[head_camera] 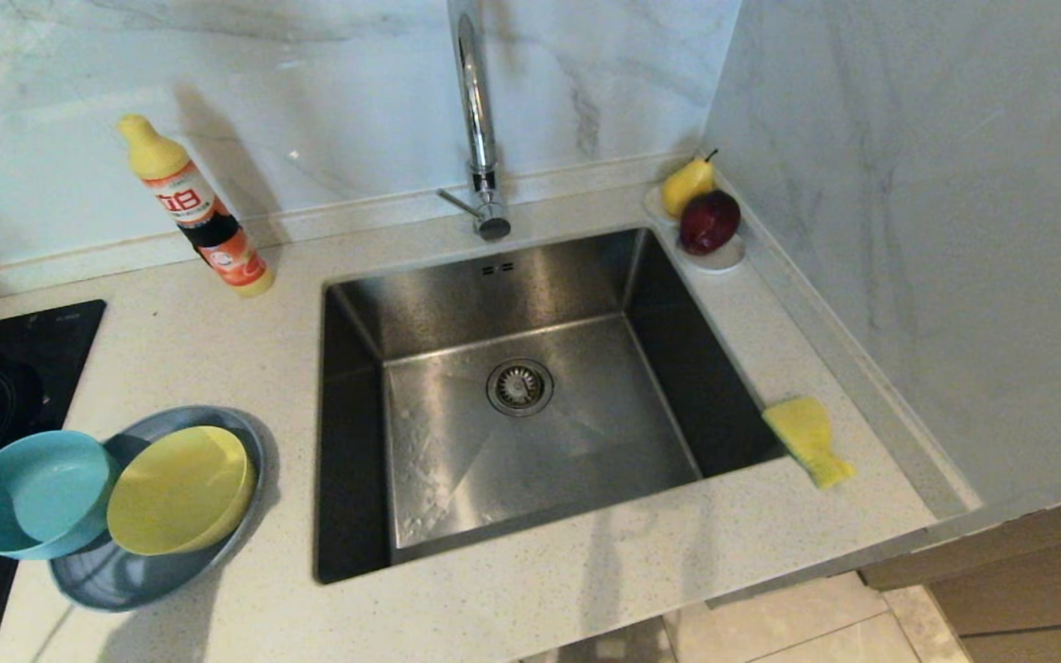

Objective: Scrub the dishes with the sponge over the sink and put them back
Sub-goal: Grab the dish soap

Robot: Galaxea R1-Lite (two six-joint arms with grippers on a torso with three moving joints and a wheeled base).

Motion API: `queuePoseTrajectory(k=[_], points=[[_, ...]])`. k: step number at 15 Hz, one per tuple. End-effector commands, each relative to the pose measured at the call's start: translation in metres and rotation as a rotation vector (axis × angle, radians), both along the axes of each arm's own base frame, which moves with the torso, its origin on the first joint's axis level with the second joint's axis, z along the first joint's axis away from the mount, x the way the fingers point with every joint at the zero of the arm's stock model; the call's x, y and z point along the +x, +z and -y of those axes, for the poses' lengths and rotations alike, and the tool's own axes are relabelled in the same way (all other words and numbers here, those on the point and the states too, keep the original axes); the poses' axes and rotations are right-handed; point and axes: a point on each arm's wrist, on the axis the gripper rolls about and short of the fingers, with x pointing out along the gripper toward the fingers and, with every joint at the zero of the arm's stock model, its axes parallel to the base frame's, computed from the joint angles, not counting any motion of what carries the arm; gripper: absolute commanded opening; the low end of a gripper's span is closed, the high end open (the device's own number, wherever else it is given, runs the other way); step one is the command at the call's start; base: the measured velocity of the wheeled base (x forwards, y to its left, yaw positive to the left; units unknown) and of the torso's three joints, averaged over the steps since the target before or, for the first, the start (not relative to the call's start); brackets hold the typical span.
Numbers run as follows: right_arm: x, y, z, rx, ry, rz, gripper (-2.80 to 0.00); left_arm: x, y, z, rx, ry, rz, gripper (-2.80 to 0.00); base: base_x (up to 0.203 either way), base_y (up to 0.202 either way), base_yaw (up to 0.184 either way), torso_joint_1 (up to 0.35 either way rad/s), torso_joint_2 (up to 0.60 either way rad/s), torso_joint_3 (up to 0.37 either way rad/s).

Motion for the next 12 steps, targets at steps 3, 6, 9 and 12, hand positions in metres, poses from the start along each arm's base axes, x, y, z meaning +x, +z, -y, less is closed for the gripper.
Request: queuePoseTrajectory(k=[3, 6, 9, 12], points=[[0.0, 0.0, 0.0, 0.0, 0.001, 0.0, -2.8, 0.131, 0.023, -0.006, -0.026, 0.045, -0.204, -2.8, 0.0, 0.0, 0.0, 0.0, 0.0, 0.0], [0.0, 0.0, 0.0, 0.0, 0.001, 0.0, -2.8, 0.205, 0.007, -0.013, -0.035, 0.074, -0.256, -2.8, 0.0, 0.0, 0.0, 0.0, 0.0, 0.0], [0.0, 0.0, 0.0, 0.0, 0.001, 0.0, -2.8, 0.256, -0.014, -0.018, -0.035, 0.117, -0.254, -2.8, 0.0, 0.0, 0.0, 0.0, 0.0, 0.0], [0.0, 0.0, 0.0, 0.0, 0.001, 0.0, -2.8, 0.291, -0.034, -0.023, -0.031, 0.185, -0.254, -2.8, 0.0, 0.0, 0.0, 0.0, 0.0, 0.0]])
